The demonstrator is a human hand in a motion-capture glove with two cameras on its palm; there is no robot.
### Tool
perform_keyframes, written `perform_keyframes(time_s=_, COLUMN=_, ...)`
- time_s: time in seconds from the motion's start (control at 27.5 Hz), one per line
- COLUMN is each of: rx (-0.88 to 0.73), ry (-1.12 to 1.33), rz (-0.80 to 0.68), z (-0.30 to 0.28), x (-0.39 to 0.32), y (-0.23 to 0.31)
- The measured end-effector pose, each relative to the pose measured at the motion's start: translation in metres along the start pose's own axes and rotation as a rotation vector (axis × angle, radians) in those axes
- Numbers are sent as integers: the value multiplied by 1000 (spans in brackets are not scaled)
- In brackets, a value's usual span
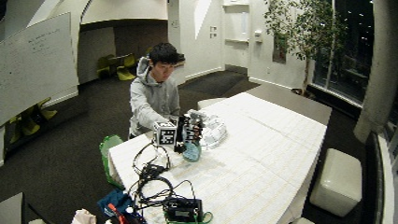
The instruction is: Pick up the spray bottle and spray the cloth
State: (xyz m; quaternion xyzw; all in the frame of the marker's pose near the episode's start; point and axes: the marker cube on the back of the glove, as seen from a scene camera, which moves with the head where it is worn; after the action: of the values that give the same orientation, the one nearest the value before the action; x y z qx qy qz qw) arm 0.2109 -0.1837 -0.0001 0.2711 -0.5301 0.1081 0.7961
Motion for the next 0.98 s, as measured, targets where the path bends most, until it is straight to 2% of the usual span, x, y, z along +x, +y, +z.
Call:
perform_keyframes(time_s=0.29, rx=-386, ry=187, rz=-68, z=1, x=-39, y=10)
perform_keyframes(time_s=0.51, rx=-640, ry=537, rz=-124, z=5, x=-96, y=41)
perform_keyframes(time_s=0.73, rx=-805, ry=866, rz=-128, z=17, x=-127, y=76)
perform_keyframes(time_s=0.98, rx=-924, ry=1073, rz=-68, z=43, x=-100, y=106)
